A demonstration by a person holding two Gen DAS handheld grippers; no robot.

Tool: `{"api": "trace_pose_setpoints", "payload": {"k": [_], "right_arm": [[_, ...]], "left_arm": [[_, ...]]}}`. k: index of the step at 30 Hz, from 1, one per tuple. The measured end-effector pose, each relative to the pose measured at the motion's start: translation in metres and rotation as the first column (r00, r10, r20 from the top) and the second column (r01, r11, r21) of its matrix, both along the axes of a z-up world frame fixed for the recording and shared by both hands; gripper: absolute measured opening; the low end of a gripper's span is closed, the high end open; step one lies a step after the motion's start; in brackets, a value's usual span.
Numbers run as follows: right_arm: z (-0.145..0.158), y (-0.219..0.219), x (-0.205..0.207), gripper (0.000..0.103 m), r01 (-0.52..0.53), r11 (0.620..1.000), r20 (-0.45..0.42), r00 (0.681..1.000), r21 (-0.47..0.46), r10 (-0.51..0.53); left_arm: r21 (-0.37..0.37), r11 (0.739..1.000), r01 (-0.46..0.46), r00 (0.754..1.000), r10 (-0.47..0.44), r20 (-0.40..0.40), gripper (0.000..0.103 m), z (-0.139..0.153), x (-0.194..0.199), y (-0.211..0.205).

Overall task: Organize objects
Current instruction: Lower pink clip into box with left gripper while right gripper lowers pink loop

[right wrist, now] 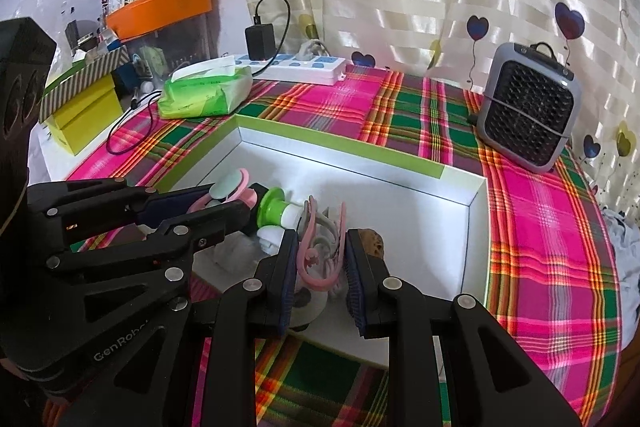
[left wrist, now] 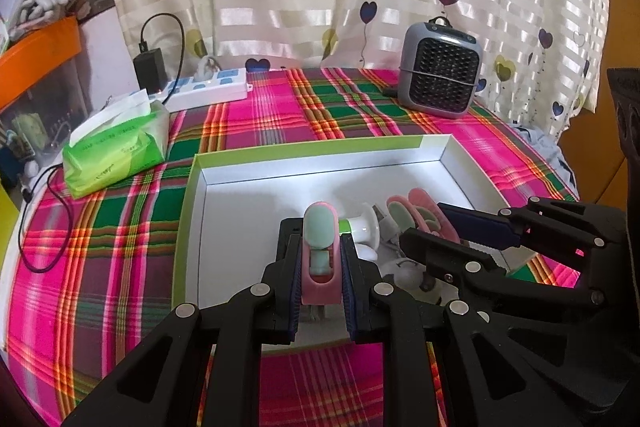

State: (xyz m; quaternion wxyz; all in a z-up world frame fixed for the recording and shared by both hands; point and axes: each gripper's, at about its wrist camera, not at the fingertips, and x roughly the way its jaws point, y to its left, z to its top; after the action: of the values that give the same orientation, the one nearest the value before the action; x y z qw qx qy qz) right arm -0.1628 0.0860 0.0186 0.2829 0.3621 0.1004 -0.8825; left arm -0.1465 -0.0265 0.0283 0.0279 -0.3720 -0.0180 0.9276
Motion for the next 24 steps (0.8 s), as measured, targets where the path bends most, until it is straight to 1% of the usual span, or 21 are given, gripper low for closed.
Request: {"api": "trace_pose_setpoints", "payload": {"k": [13, 19, 24], "right_arm": [[-0.0054, -0.0022, -0.0047, 0.025, -0.002, 1.000, -0.011, 1.000, 0.008, 0.002], [-0.0083, -0.0007, -0.0059, 0.025, -0.011, 1.000, 0.002, 1.000, 0.011, 0.011], [-0.0078, -0.0003, -0.0046, 0.025, -0.015, 1.000, -0.004, 1.000, 0.018, 0.015]], "left_arm": [[0.000, 1.000, -0.001, 1.000, 0.001, 0.001, 0.016, -0.0030, -0.0034, -0.0007], [-0.022, 1.000, 0.004, 1.000, -0.004, -0.004, 0.015, -0.0047, -0.0045, 0.0012], [-0.021, 1.000, 0.006, 1.000, -0.006, -0.002, 0.015, -0.0052, -0.0061, 0.0015]]}}
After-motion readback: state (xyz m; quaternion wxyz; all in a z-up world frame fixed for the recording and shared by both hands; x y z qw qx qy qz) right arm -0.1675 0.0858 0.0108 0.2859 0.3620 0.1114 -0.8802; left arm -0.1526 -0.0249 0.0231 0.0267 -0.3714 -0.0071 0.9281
